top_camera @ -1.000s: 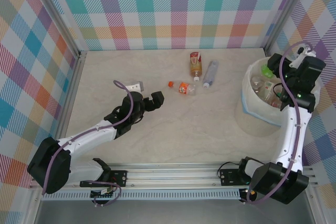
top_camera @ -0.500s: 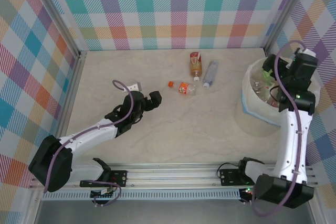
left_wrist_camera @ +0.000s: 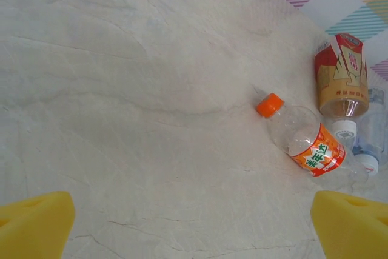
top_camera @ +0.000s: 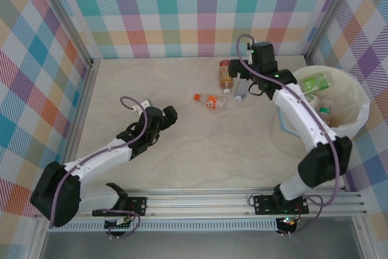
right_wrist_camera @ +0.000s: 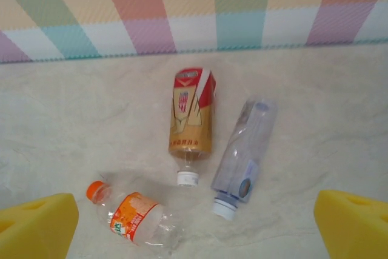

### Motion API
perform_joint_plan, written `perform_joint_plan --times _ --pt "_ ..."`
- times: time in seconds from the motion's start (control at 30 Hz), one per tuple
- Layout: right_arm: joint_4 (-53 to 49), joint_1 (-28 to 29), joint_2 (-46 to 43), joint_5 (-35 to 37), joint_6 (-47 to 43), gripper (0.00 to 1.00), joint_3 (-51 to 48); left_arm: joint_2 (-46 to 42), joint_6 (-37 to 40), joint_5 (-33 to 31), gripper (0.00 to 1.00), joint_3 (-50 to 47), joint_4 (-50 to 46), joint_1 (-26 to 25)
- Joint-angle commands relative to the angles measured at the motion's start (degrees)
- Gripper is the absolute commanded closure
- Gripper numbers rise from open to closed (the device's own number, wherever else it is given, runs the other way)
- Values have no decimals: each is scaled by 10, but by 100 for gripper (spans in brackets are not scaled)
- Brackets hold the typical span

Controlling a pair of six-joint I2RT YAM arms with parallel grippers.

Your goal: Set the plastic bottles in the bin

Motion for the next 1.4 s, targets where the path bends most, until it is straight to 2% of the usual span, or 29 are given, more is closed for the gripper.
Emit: perform_joint_plan --times 0.0,0.13,0.27,0.4,0.5,0.63,0.83,1.0,1.2,1.37 --pt "69 -1 73 45 57 0 2 -32 -18 -25 0 -20 -16 9" --pt "51 -10 190 82 73 1 68 -56 -23 -31 0 -29 -31 14" --pt "56 -15 261 134 89 8 100 -84 -31 -44 0 -41 -50 17" --pt "43 -35 303 125 125 19 115 -114 -42 -57 0 -58 -60 19" --pt "35 -48 322 109 139 23 115 -129 -44 -65 0 -66 -67 21" --pt "40 -62 338 49 150 26 103 -136 -44 -73 0 -69 -71 22" --pt "61 -62 366 -17 134 24 106 -129 -50 -65 0 -70 -60 23" --pt "53 -63 391 -22 136 22 120 -129 -54 -58 0 -73 -65 23" --pt "88 -63 360 -1 132 37 68 -139 -60 -63 0 -82 -67 23" --pt "142 -63 280 -16 100 48 -6 -141 -59 -47 0 -81 -64 24"
